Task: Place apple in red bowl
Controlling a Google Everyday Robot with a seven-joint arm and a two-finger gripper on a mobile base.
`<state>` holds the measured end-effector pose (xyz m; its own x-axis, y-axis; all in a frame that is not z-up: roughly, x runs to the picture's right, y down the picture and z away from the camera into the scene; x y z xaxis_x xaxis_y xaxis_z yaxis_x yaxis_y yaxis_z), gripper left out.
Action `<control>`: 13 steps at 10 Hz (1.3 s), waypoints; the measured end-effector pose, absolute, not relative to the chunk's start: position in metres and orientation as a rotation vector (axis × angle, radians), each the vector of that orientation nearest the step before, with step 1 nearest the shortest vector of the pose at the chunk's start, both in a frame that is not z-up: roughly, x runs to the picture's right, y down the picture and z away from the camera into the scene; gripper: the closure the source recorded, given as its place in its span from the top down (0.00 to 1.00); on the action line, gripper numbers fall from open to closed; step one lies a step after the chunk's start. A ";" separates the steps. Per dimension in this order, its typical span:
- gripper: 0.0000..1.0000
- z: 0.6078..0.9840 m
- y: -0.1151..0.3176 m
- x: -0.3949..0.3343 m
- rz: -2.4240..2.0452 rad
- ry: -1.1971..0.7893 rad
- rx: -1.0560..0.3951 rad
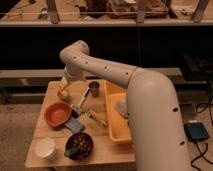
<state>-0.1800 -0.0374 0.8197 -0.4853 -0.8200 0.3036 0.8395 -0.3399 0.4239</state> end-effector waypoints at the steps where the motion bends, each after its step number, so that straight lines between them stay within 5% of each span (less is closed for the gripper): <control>1: 0.80 0.820 -0.038 -0.179 -1.972 -0.651 -0.044; 13: 0.80 0.873 -0.051 -0.264 -1.988 -0.630 0.010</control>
<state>-0.2643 -0.0512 0.8727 -0.4925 -0.8317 0.2564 0.8275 -0.3561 0.4341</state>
